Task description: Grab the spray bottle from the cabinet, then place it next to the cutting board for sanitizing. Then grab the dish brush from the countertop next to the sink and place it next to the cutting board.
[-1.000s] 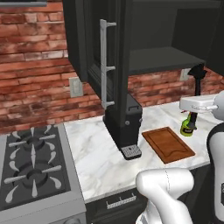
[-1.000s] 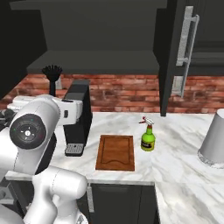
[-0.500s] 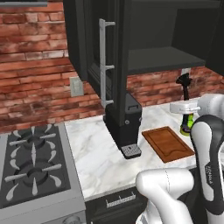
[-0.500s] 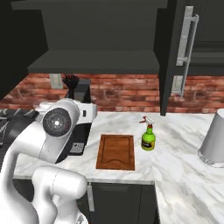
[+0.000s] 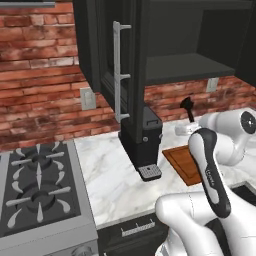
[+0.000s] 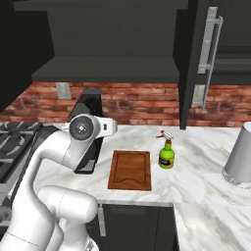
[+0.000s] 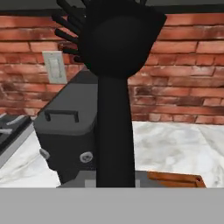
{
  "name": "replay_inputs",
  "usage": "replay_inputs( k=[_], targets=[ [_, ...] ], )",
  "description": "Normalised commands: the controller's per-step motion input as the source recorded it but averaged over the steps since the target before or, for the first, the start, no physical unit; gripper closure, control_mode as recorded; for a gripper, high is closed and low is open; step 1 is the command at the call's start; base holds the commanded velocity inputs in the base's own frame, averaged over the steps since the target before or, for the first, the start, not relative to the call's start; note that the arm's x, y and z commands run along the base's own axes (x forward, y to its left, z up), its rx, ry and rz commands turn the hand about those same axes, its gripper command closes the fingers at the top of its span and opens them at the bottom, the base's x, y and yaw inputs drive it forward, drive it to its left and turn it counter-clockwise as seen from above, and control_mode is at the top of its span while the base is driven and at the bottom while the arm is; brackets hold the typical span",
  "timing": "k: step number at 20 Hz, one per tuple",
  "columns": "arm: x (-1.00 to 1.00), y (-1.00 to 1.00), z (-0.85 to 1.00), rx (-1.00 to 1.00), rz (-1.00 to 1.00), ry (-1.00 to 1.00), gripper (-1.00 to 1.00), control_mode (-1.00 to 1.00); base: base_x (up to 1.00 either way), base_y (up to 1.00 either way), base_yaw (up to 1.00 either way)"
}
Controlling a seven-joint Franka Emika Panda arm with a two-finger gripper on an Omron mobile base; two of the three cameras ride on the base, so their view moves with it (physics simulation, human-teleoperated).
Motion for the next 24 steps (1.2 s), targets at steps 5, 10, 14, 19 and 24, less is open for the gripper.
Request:
replay_inputs(
  k=[5,10,14,19,24],
  targets=[
    [0.24,-0.46,-0.45,0.0,0.09,0.28,1.0,-1.0,0.0,0.0,0.0],
    [0.0,-0.34,-0.38,-0.03,0.11,0.11,1.0,-1.0,0.0,0.0,0.0],
    [0.0,-0.21,-0.32,-0.13,0.13,0.01,1.0,-1.0,0.0,0.0,0.0],
    [0.0,-0.12,-0.18,-0.31,0.06,0.06,1.0,-1.0,0.0,0.0,0.0],
    [0.0,-0.15,-0.57,-0.28,0.04,0.26,1.0,-1.0,0.0,0.0,0.0]
  ],
)
